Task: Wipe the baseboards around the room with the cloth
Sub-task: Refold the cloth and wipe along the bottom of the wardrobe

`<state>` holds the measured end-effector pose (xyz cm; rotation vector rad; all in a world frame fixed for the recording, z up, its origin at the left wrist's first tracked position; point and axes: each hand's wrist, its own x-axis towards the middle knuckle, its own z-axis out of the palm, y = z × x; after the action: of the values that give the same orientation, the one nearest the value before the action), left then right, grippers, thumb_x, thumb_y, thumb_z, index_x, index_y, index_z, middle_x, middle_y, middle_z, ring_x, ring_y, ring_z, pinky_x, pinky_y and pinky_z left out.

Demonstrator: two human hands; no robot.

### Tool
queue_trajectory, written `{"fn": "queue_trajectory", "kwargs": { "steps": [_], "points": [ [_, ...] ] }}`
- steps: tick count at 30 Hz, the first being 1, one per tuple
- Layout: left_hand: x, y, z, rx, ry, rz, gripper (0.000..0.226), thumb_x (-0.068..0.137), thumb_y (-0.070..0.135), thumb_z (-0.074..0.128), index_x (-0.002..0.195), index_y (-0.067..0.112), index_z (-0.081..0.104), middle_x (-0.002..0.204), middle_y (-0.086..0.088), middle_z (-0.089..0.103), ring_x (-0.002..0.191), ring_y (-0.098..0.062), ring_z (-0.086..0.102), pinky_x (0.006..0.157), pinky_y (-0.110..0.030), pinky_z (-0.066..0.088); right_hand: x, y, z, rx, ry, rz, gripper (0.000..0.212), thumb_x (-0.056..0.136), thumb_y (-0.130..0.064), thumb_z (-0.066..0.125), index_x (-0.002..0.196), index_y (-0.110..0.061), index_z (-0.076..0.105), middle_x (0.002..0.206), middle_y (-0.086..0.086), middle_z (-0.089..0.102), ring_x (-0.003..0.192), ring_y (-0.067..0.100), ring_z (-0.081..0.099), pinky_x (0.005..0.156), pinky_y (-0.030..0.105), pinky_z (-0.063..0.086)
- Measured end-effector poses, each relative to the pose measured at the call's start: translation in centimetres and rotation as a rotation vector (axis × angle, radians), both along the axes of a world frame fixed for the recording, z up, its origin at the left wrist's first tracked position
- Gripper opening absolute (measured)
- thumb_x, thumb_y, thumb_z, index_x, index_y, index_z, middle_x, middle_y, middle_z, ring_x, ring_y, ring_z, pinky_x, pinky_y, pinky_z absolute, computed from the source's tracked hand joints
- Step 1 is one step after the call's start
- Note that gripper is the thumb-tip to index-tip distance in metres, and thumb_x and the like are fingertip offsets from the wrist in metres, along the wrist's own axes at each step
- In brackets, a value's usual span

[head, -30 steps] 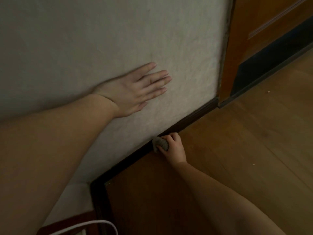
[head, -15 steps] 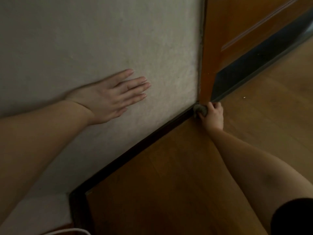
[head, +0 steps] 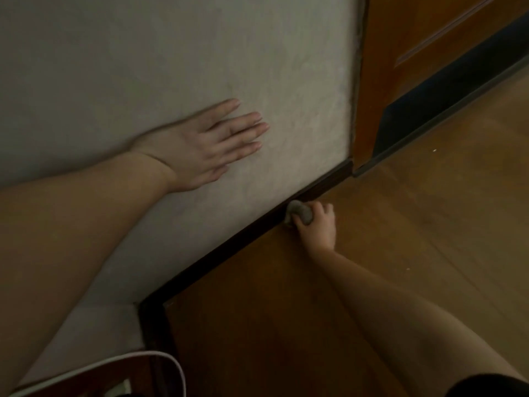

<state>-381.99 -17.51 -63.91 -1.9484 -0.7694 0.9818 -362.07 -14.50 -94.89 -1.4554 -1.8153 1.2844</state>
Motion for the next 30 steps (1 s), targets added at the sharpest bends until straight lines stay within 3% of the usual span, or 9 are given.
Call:
{"fn": "queue_trajectory", "kwargs": {
  "steps": [6, 12, 16, 23, 26, 30],
  "points": [
    [-0.2, 0.0, 0.0, 0.024, 0.009, -0.024, 0.065, 0.104, 0.039, 0.017, 0.159, 0.006, 0.005, 0.165, -0.021, 0.004, 0.153, -0.036, 0.008, 0.121, -0.056, -0.002, -5.8, -7.7, 2.4, -0.013, 0.040, 0.236, 0.041, 0.088, -0.039, 0.068, 0.124, -0.025, 0.054, 0.121, -0.004, 0.046, 0.114, 0.016, 0.048, 0.093, 0.029, 0.047],
    [-0.5, 0.1, -0.3, 0.031, -0.010, -0.025, 0.063, 0.104, 0.036, 0.016, 0.159, 0.006, 0.008, 0.165, -0.021, 0.006, 0.153, -0.035, 0.009, 0.122, -0.056, -0.003, -4.2, -1.1, 3.7, 0.044, -0.023, 0.285, 0.043, 0.081, -0.040, 0.074, 0.118, -0.021, 0.063, 0.111, 0.002, 0.054, 0.104, 0.023, 0.056, 0.089, 0.036, 0.049],
    [-0.6, 0.2, -0.3, 0.024, -0.031, -0.024, 0.063, 0.104, 0.036, 0.019, 0.158, 0.006, 0.011, 0.165, -0.019, 0.010, 0.152, -0.035, 0.012, 0.122, -0.055, 0.002, -0.9, 4.5, 3.5, 0.092, -0.084, 0.183, 0.039, 0.080, -0.036, 0.077, 0.112, -0.018, 0.065, 0.109, 0.001, 0.054, 0.102, 0.023, 0.057, 0.088, 0.037, 0.050],
    [-0.9, 0.1, -0.4, 0.017, -0.006, -0.023, 0.065, 0.104, 0.038, 0.016, 0.158, 0.004, 0.001, 0.165, -0.022, 0.000, 0.153, -0.037, 0.003, 0.122, -0.056, -0.004, 3.5, 11.3, 2.5, 0.109, -0.114, -0.026, 0.031, 0.080, -0.040, 0.076, 0.100, -0.027, 0.057, 0.098, -0.010, 0.044, 0.093, 0.013, 0.050, 0.078, 0.030, 0.045],
    [-1.0, 0.0, -0.6, 0.040, 0.001, -0.038, 0.065, 0.104, 0.038, 0.015, 0.158, 0.004, 0.002, 0.165, -0.022, 0.002, 0.153, -0.037, 0.004, 0.123, -0.056, -0.003, 5.4, 14.7, 3.0, -0.001, -0.114, -0.226, 0.034, 0.079, -0.042, 0.076, 0.103, -0.027, 0.055, 0.102, -0.009, 0.045, 0.090, 0.011, 0.050, 0.081, 0.031, 0.048],
    [-1.3, -0.1, -0.8, 0.031, -0.010, -0.030, 0.064, 0.105, 0.037, 0.014, 0.158, 0.004, -0.001, 0.164, -0.023, 0.000, 0.153, -0.038, 0.002, 0.122, -0.056, -0.003, 5.6, 15.6, 3.0, -0.008, -0.155, -0.226, 0.035, 0.080, -0.042, 0.075, 0.104, -0.025, 0.057, 0.103, -0.007, 0.045, 0.094, 0.016, 0.053, 0.085, 0.033, 0.050]
  ]
}}
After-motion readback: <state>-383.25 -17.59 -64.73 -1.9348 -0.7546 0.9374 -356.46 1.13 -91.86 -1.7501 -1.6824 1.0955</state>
